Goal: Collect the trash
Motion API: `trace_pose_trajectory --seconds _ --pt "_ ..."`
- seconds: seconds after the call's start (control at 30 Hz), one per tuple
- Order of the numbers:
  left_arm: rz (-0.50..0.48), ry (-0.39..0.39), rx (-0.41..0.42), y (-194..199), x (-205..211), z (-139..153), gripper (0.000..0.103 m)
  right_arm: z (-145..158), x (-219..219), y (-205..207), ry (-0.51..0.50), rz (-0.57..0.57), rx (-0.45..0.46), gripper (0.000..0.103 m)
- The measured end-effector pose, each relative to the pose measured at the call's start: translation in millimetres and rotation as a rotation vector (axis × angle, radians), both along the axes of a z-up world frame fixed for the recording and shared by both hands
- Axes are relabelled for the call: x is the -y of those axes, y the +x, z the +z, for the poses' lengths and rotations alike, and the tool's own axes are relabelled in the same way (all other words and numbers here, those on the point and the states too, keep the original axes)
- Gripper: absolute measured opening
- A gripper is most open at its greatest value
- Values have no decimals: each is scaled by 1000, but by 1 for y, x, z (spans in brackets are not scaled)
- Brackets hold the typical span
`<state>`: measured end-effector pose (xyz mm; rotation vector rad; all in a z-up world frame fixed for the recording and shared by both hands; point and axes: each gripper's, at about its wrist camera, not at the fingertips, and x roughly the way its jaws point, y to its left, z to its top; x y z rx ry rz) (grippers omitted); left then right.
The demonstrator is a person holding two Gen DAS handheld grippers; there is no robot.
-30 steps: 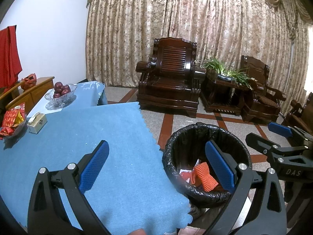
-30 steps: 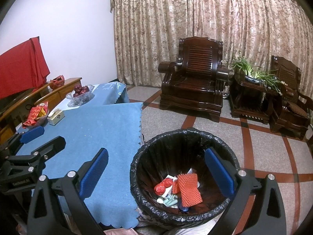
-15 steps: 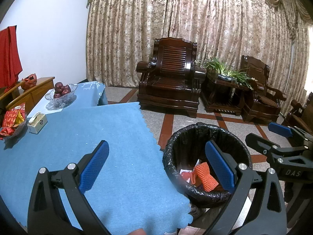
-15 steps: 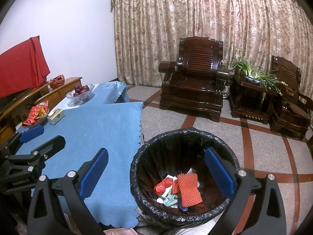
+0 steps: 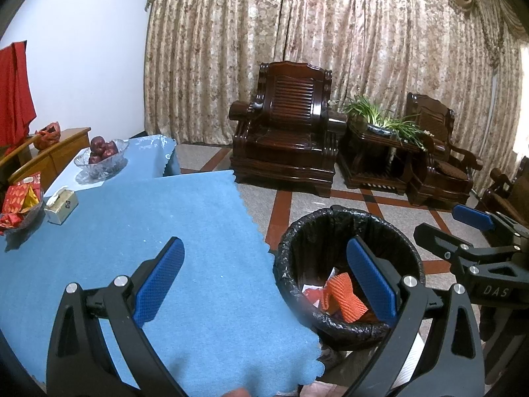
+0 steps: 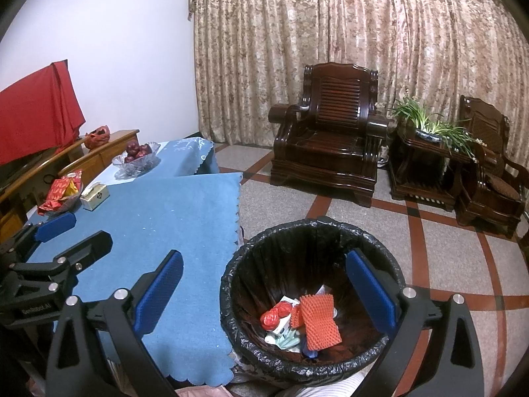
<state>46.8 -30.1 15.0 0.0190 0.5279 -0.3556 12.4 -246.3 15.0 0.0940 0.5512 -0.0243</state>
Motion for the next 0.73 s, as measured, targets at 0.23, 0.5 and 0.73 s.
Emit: trace_pose_trajectory --seconds 0.23,0.5,0.73 --pt "2 2 -5 -1 -3 -5 96 0 0 0 1 0 -2 97" --pt "1 6 -11 2 -6 -13 96 -3 3 -1 0 3 -6 97" --pt "4 6 -17 3 -8 -15 96 -4 5 -1 1 4 -8 97"
